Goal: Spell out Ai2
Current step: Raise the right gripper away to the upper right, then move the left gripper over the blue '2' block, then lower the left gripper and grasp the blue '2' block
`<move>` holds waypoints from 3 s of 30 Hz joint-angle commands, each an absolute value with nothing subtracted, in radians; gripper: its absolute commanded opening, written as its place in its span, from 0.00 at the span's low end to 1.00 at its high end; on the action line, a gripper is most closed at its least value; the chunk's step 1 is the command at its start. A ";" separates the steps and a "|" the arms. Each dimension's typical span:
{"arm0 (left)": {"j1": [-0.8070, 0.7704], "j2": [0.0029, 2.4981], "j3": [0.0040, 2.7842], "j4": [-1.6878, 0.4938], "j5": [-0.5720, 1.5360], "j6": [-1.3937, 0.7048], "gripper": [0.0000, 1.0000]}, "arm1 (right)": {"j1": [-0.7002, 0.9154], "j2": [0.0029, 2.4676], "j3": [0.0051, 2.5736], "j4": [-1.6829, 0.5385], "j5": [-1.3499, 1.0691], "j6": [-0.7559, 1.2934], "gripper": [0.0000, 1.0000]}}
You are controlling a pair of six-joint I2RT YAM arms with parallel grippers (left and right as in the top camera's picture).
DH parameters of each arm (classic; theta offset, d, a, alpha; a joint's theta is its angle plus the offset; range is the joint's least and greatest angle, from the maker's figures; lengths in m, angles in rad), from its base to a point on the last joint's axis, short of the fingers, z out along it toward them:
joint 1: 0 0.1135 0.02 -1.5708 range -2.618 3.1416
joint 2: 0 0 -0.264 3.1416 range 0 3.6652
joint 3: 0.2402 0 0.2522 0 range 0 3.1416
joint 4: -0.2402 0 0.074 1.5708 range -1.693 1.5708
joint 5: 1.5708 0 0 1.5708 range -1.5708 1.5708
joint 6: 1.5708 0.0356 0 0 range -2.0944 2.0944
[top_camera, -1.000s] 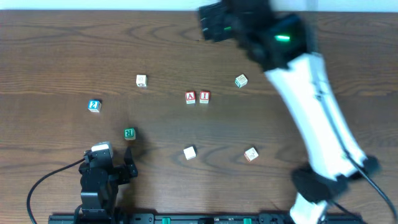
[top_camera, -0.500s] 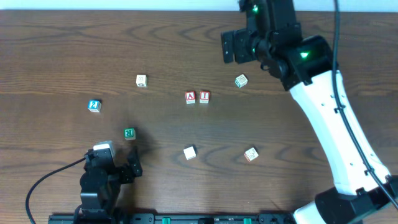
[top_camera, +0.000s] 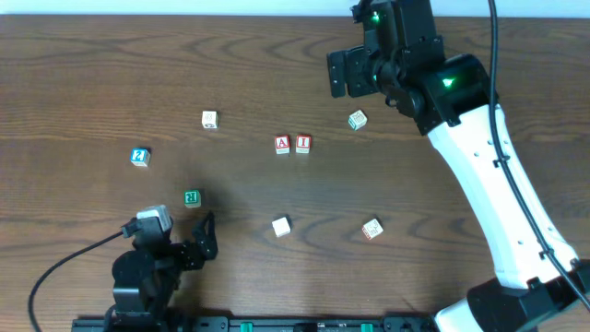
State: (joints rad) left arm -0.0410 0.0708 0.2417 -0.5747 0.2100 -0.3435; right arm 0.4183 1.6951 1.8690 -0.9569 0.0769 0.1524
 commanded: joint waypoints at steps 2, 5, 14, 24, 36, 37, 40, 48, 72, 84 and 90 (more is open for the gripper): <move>-0.039 0.232 0.405 -0.641 0.047 -0.266 0.95 | 0.419 1.687 1.876 -0.949 0.074 0.148 0.99; -0.039 0.398 0.512 -0.683 -0.034 -0.209 0.96 | 0.418 1.687 1.876 -0.950 0.074 0.147 0.99; 0.008 0.971 0.898 -0.859 -0.159 -0.010 0.95 | 0.388 1.687 1.876 -0.973 0.075 0.124 0.99; 0.436 1.219 1.057 -0.827 0.001 0.126 0.95 | 0.294 1.687 1.876 -0.981 0.038 0.125 0.99; 0.516 1.478 1.068 -0.676 0.144 0.349 0.95 | 0.285 1.687 1.876 -0.953 0.036 0.125 0.99; 0.516 1.508 1.078 -0.677 0.173 0.369 0.95 | 0.285 1.687 1.876 -0.953 0.036 0.125 0.99; 0.511 1.602 1.131 -0.682 0.230 0.406 0.95 | 0.285 1.687 1.876 -0.945 0.036 0.125 0.99; 0.408 1.732 1.290 -0.725 0.190 0.569 0.95 | 0.285 1.687 1.876 -0.933 0.036 0.125 0.99; 0.340 1.805 1.305 -0.657 0.229 0.612 0.95 | 0.289 1.687 1.876 -0.954 0.029 0.126 0.99; 0.340 1.929 1.305 -0.651 0.202 0.533 0.95 | 0.289 1.687 1.876 -0.961 0.018 0.126 0.99; 0.340 1.959 1.305 -0.656 0.190 0.492 0.93 | 0.289 1.687 1.876 -0.960 0.018 0.126 0.99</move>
